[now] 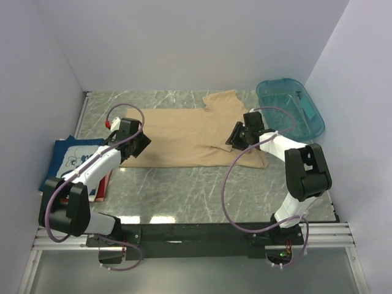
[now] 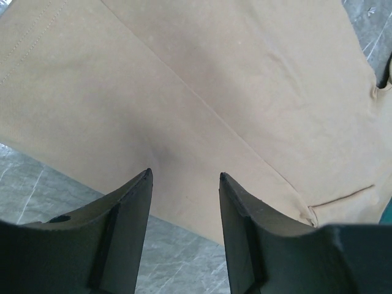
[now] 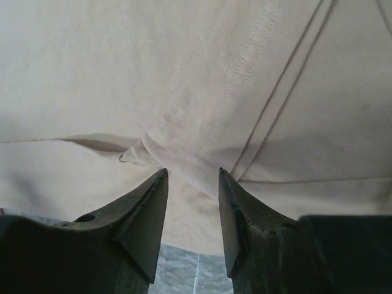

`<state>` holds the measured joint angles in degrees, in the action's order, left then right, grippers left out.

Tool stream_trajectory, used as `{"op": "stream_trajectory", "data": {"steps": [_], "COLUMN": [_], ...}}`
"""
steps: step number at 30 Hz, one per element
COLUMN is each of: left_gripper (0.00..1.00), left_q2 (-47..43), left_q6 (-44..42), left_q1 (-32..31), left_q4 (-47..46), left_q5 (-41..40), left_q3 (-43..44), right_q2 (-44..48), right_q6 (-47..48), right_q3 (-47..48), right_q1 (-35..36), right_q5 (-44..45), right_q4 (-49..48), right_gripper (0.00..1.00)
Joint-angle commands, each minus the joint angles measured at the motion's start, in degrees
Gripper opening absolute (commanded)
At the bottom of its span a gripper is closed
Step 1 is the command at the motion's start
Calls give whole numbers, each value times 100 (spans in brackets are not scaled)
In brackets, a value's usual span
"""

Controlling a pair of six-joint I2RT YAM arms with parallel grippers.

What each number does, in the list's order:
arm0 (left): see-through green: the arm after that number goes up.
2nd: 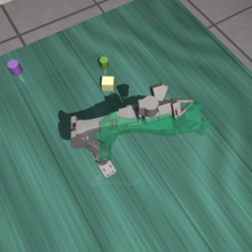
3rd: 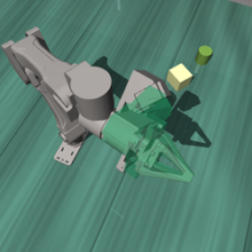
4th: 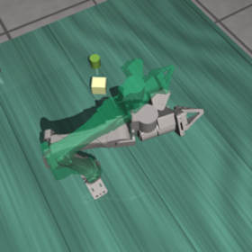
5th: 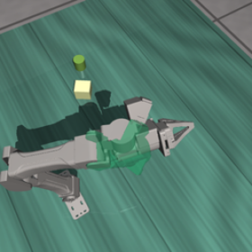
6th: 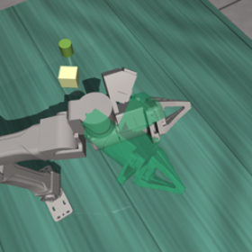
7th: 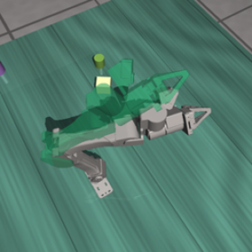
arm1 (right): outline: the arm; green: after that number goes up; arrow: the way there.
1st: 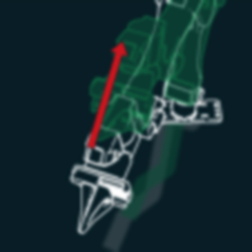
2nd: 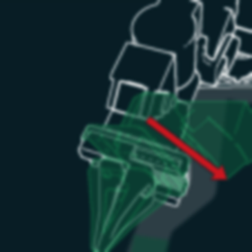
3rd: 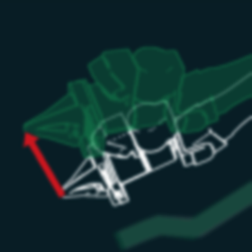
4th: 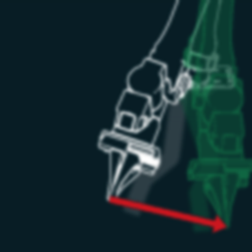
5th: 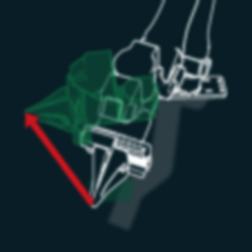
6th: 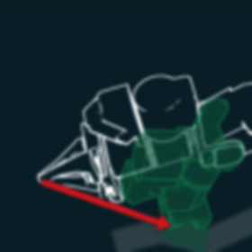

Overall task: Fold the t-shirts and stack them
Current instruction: Fold the tshirt

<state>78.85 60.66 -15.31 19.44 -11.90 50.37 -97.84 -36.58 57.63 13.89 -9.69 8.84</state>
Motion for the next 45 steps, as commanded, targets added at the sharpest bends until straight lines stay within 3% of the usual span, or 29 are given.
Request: {"op": "stream_trajectory", "data": {"steps": [1,21,26,30,33,45], "left_gripper": [53,53,53,53,53,53], "left_q2": [-168,52,104,139,175,271], "left_q6": [-160,-248,-266,-274,-292,-327], "left_q1": [-25,-25,-25,-25,-16,-25], "left_q4": [-46,-160,-151,-142,-142,-99], "left_q5": [-84,-5,-23,-14,-5,83], "left_q3": [34,34,34,61,87,122], "right_q2": [-173,-33,-24,-103,-147,-1130], "right_q6": [-113,-183,-201,-192,-183,63], "right_q3": [12,-340,-156,38,187,1891], "right_q1": [70,210,290,342,369,430], "right_q5": [90,293,328,328,328,354], "right_q4": [-287,-454,-392,-261,-199,547], "right_gripper": [44,43,31,12,7,4]}}
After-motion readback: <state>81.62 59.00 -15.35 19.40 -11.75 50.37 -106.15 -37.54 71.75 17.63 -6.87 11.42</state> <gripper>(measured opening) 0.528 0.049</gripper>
